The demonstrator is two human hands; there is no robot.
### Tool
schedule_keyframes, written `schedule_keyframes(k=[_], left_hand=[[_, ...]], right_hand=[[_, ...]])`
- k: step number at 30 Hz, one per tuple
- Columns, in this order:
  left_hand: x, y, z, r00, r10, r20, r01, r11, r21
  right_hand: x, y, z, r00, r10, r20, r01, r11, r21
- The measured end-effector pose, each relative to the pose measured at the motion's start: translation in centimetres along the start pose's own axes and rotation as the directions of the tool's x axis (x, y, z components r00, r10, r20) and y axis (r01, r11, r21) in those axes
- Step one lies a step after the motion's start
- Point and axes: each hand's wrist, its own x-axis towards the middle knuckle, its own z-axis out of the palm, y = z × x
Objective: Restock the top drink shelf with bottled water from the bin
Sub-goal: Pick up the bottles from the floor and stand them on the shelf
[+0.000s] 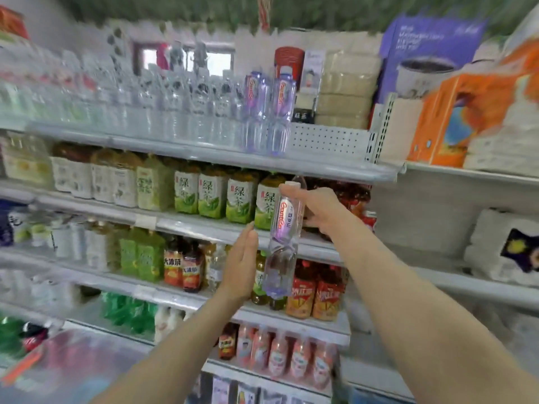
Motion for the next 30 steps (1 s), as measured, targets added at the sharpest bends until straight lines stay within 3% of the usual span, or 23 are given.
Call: schedule_keyframes(k=[8, 17, 24, 30], left_hand=[[5.7, 7.3, 0.0, 0.984, 0.129, 0.119, -0.114, 0.986, -0.125], [16.7, 12.5, 0.8, 0.892, 0.369, 0.261, -0.368, 0.928, -0.055], [24.4, 12.7, 3.7, 0.841, 0.417, 0.345, -0.419, 0.905, -0.072], [28.6, 10.3, 6.7, 0.838, 0.394, 0.377, -0.390, 0.916, -0.091]], right_hand=[[3.3, -12.0, -1.8, 0.981, -0.184, -0.061, 0.180, 0.981, -0.071], [9.9, -23.7, -2.6, 0.914, -0.361, -0.184, 0.340, 0.931, -0.134], [15.2, -26.0, -4.6, 0.894, -0.377, -0.241, 0.342, 0.923, -0.176], [19.7, -24.4, -6.7, 0.882, -0.346, -0.320, 0.303, 0.936, -0.177]])
